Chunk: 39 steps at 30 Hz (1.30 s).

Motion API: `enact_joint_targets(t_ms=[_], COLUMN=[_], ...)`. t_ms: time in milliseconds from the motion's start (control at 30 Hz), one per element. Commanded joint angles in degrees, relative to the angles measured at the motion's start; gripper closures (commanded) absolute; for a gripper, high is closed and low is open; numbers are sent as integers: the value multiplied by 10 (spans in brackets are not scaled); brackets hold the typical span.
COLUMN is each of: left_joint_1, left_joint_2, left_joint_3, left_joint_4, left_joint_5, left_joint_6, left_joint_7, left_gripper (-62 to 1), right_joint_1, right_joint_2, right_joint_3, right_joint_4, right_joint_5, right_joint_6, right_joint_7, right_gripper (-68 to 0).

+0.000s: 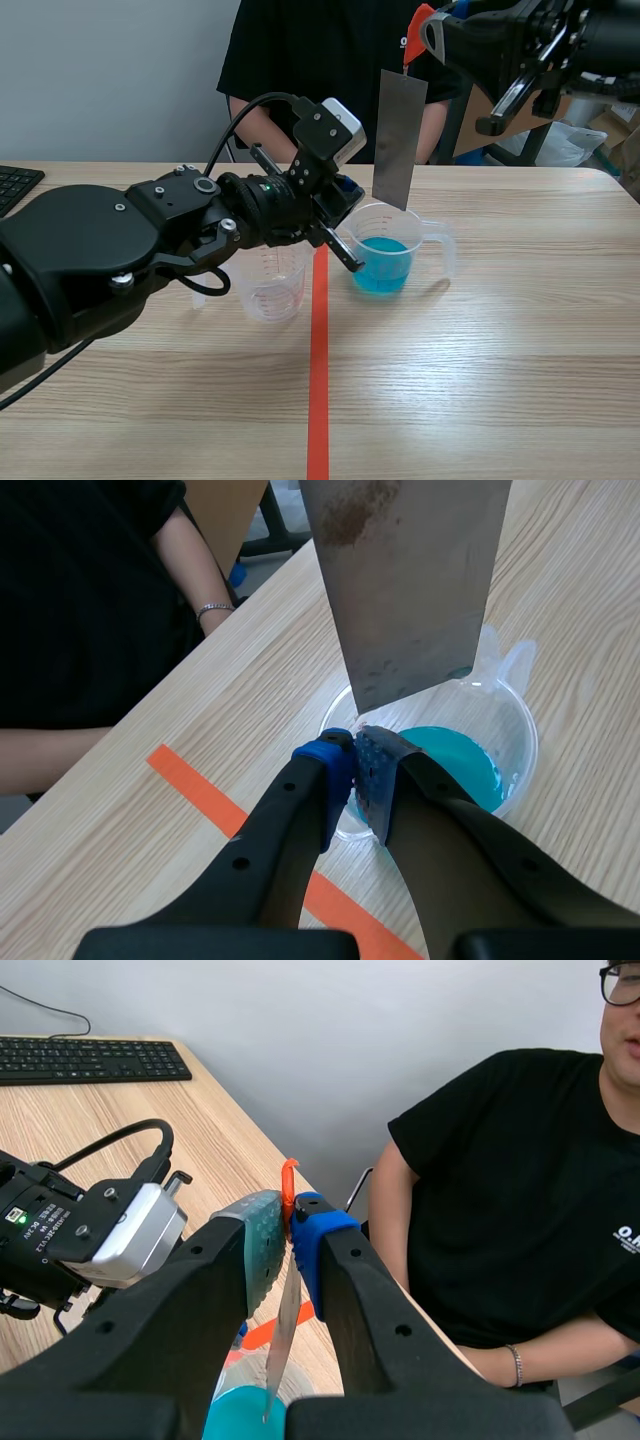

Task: Do the redox reaction experiment.
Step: 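Raise the plate and point at it, then lower the plate into the blue solution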

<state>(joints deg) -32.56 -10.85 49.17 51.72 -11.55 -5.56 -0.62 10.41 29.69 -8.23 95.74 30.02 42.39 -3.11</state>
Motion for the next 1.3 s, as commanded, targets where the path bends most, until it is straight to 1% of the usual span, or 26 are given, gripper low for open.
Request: enact_joint_targets(t_ms=[0,500,600,700,900,967,1100,1267], left_joint_1=[-11,-11,-10,-2,32,51,101,192], left_joint_2=[2,0,-17,-55,-158,-201,-297,-420], left_joint_3=[0,0,0,0,0,0,-11,-56], left_joint_4=[7,7,14,50,137,164,216,266], left_joint_5=[-1,-2,-26,-45,-55,-62,-96,-133], left_joint_6=[3,3,0,-2,-1,0,1,2], left_joint_7=[-8,-9,-26,-37,-37,-39,-41,-45], left_gripper=[-49,-49,-49,-49,-49,-49,-49,-49], right_joint_1=[8,8,8,8,8,8,8,7], right_joint_2=[6,6,6,6,6,6,6,4], right_joint_3=[10,10,10,10,10,10,9,9], right_joint_4=[10,10,10,10,10,10,10,9], right_joint_5=[7,7,7,7,7,7,7,6], right_joint_6=[3,3,3,3,3,3,3,3], right_joint_7=[8,8,8,8,6,6,6,7], right_gripper=[-17,-17,-17,-17,-17,-17,-17,-17])
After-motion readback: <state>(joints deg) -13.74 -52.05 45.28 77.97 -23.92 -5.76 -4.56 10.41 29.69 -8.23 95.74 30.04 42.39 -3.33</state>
